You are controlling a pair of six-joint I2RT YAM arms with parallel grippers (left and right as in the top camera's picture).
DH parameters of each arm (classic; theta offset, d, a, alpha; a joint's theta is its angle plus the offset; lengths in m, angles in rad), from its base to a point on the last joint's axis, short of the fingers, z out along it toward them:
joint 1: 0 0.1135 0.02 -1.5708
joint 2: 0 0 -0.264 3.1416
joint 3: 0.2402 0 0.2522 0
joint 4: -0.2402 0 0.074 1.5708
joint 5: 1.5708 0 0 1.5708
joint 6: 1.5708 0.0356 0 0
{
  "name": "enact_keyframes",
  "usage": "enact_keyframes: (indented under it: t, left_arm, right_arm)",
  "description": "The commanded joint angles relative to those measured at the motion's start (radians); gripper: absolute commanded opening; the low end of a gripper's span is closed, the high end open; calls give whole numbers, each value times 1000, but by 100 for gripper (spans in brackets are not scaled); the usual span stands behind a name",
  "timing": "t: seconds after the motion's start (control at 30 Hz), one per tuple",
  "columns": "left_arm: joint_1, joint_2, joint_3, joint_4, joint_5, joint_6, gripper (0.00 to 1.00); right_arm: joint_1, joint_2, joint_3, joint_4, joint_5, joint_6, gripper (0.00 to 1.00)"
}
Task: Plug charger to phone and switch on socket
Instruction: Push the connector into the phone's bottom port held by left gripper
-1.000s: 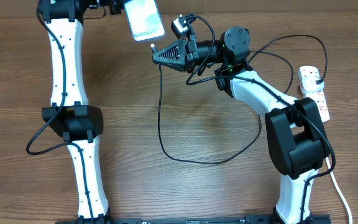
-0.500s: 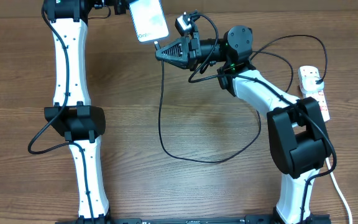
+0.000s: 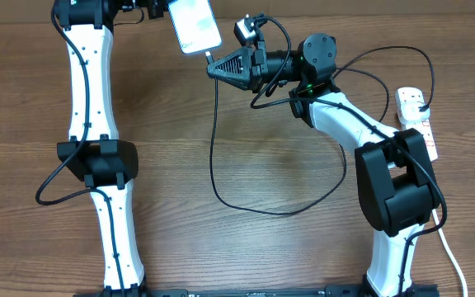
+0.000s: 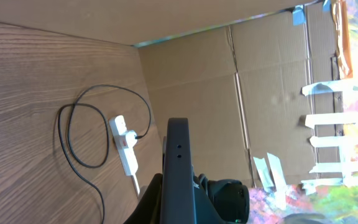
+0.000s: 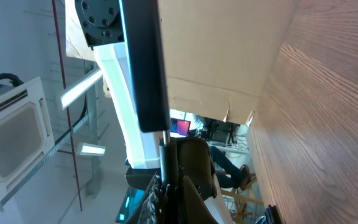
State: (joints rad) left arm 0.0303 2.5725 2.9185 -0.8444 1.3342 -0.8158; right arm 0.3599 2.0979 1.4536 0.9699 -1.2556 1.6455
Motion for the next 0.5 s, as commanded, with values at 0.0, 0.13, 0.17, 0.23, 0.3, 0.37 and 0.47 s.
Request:
enact_keyframes:
  t: [0.0, 0.13, 0.17, 0.23, 0.3, 0.37, 0.47]
  left_arm:
    - [-13, -5, 8, 3, 0, 8, 5]
    - [-13, -5, 8, 3, 0, 8, 5]
    - [-13, -5, 8, 3, 0, 8, 4]
    - [-13, -5, 8, 3, 0, 8, 5]
    - [-13, -5, 8, 3, 0, 8, 4]
    - [-13, -5, 8, 3, 1, 8, 5]
    - [-13, -5, 8, 3, 1, 8, 4]
  right_arm:
    - [-2, -2, 15, 10, 18, -8, 5]
    - [-2, -2, 15, 10, 23, -19, 5]
    - [-2, -2, 15, 10, 24, -19, 5]
    - [-2, -2, 15, 10, 24, -20, 5]
    - [-2, -2, 15, 10, 24, -24, 5]
    - [-2, -2, 15, 9, 24, -27, 5]
    - [-2, -2, 15, 9, 28, -27, 5]
